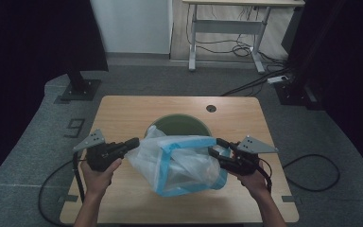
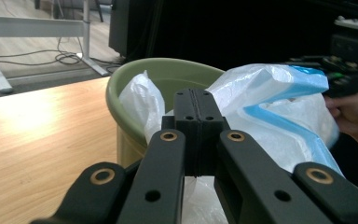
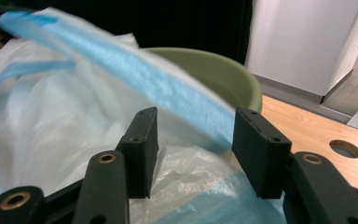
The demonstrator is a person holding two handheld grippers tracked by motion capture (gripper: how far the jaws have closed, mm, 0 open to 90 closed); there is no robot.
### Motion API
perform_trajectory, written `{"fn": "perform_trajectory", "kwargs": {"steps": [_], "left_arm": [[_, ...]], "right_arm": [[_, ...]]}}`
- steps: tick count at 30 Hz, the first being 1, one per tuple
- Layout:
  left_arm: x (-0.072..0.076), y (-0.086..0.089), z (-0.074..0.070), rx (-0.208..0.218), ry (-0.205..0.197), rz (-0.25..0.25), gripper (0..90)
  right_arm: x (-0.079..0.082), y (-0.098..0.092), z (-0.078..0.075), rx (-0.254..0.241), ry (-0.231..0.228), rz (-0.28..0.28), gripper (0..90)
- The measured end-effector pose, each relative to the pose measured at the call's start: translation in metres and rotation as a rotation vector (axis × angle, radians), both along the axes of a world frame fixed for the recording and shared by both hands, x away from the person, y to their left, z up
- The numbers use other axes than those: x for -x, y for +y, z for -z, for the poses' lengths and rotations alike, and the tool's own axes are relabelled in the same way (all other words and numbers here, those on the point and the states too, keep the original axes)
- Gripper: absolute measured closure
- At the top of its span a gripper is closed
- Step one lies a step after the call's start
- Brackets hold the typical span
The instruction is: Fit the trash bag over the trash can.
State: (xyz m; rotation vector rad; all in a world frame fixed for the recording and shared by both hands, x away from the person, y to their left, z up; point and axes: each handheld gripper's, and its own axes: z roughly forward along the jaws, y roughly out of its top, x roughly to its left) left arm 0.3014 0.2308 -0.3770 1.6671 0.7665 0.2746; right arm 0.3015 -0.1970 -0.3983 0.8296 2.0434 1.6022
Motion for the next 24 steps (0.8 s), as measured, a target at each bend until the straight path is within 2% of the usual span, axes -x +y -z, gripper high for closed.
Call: {"fn": "perform_trajectory", "kwargs": {"steps": [5,11,14,18,21,24], "left_arm": [[0.001,0.002,0.002,0.012,-0.003,-0.016,89.9],[0.004,0.003,0.006,0.010,-0.003,-0.019,89.9],[0.004,0.004,0.006,0.010,0.001,-0.017,89.9],[0.005,0.005,0.006,0.009,-0.001,-0.018,89.9],[0.005,0.004,0.007,0.011,0.000,-0.018,89.9],[0.005,0.003,0.007,0.011,0.001,-0.017,89.9]], "right_arm": [[0.012,-0.004,0.011,0.016,0.004,-0.001,49.6],[0.029,-0.011,0.026,-0.036,0.047,0.016,43.2],[0.032,-0.013,0.032,-0.076,0.075,-0.016,40.1],[0.044,-0.015,0.027,-0.114,0.077,-0.043,36.8],[0.050,-0.013,0.023,-0.111,0.073,-0.059,35.2],[0.058,-0.005,0.022,-0.080,0.079,-0.081,33.3]]}}
